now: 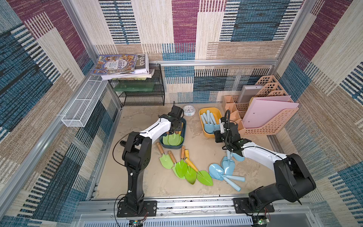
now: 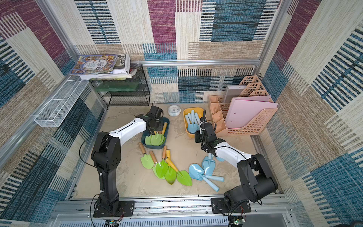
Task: Sort the small shovels by color and place them into the storage box
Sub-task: Place the shovel in the storage box, then pick up the shovel from the center of the board.
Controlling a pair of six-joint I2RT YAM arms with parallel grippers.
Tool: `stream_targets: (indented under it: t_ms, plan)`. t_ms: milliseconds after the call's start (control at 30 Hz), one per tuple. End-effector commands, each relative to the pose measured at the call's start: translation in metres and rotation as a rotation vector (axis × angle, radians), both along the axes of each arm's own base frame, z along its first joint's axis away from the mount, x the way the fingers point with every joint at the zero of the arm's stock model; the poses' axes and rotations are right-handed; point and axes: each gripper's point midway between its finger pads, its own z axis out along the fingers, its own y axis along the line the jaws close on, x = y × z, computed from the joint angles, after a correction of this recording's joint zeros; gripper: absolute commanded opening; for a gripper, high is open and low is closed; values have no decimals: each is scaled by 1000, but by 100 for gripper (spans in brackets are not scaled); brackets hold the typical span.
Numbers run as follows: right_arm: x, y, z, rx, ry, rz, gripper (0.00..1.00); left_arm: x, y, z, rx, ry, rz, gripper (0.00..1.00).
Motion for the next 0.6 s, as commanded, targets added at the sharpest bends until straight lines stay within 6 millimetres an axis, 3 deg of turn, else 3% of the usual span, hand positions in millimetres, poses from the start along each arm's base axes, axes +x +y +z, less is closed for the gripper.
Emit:
stream_targets:
  t_ms: [0, 133, 267, 367, 567]
  plan:
    - [-2, -1, -1, 18, 0, -12, 36, -12, 1, 15, -22, -46, 26, 52]
    - [-16, -4, -14, 35, 55, -29, 36, -43, 2, 19, -66, -84, 45, 52]
    - [-33, -6, -20, 54, 92, -50, 37, -63, 17, 20, -53, -120, 83, 52]
    - [-38, -27, -20, 40, 94, -150, 37, -65, 28, 27, -16, -153, 102, 52]
    - [-32, -79, -31, 12, 143, -324, 39, -64, 26, 32, -22, -159, 93, 53]
